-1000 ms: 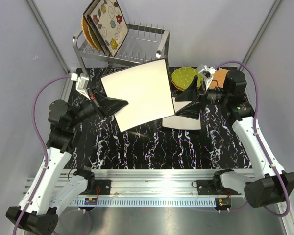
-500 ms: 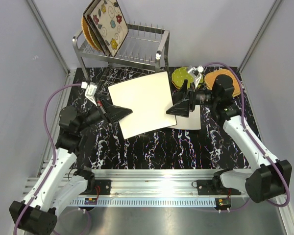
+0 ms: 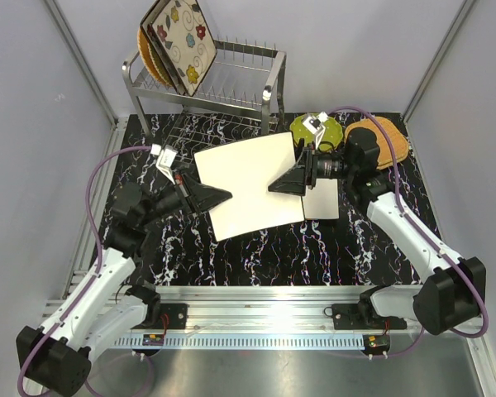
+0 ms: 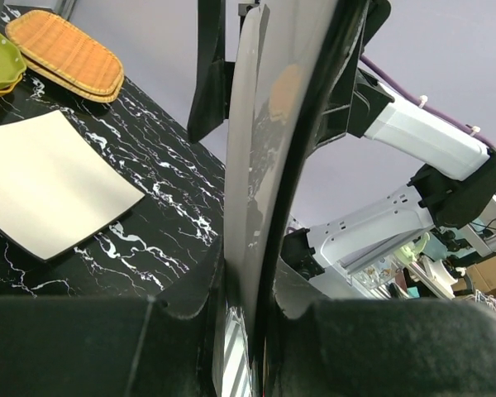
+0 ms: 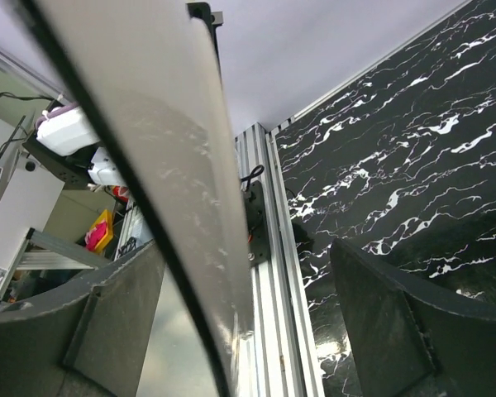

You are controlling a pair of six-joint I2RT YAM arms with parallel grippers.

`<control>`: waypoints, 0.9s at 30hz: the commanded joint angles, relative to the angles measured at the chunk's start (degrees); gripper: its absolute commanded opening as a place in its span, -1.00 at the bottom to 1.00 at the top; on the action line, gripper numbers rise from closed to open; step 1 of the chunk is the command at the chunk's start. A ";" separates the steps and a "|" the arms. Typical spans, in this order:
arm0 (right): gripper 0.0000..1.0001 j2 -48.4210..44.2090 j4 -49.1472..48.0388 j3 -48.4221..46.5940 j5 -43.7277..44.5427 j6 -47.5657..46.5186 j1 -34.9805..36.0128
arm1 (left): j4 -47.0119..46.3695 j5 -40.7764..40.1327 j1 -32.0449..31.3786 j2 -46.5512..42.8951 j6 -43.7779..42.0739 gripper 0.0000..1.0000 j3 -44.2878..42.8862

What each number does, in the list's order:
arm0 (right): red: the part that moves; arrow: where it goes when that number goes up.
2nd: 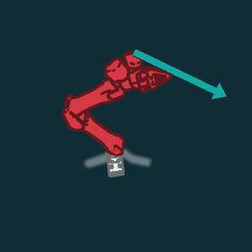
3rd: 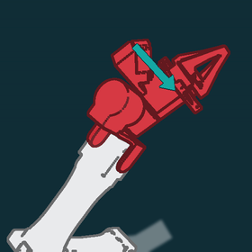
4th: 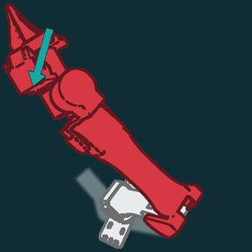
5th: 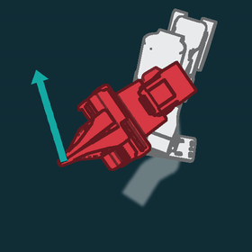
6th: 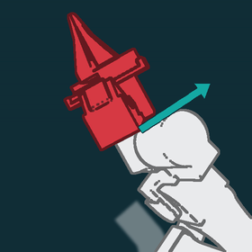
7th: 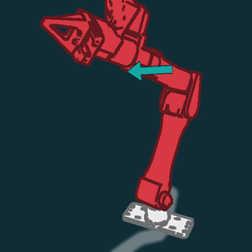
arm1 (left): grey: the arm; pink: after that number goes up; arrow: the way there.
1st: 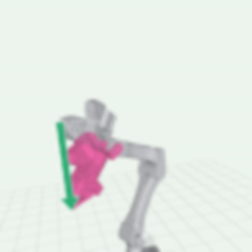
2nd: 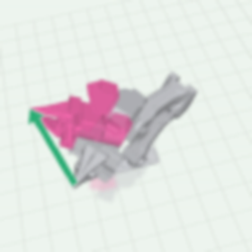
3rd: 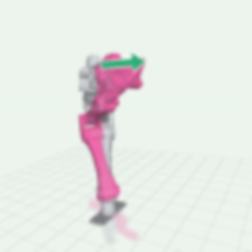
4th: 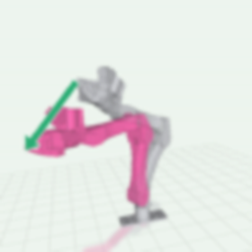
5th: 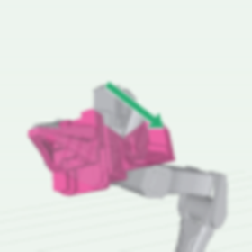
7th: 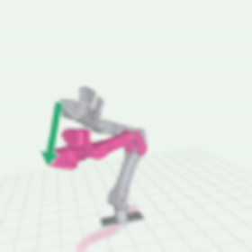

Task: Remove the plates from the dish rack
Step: Pass the plate from the left arm to the right

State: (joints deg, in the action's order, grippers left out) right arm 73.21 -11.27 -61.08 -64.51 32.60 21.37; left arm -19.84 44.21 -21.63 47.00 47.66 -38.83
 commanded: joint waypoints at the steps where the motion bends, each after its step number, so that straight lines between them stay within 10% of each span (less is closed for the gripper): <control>1: 0.72 -0.17 -1.48 -0.09 0.88 0.27 0.96 | -13.48 -3.25 -0.17 -1.12 0.95 -1.00 -2.04; 15: 0.01 -0.96 -0.51 0.79 -0.17 -0.60 1.05 | -13.74 -3.42 -0.17 0.02 0.42 -1.00 -1.78; 23: -1.00 -1.75 -0.07 0.52 -1.58 -2.19 1.05 | -12.95 -4.56 -0.17 -0.33 -0.02 -1.00 -0.99; 27: -1.00 -2.72 0.37 1.22 -0.27 -1.58 0.70 | -12.16 -5.97 -0.17 -0.95 0.24 -0.80 -0.46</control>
State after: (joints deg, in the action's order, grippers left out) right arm 72.75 -10.66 -59.90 -65.60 30.85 21.69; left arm -21.58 42.74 -21.69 48.14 48.38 -38.17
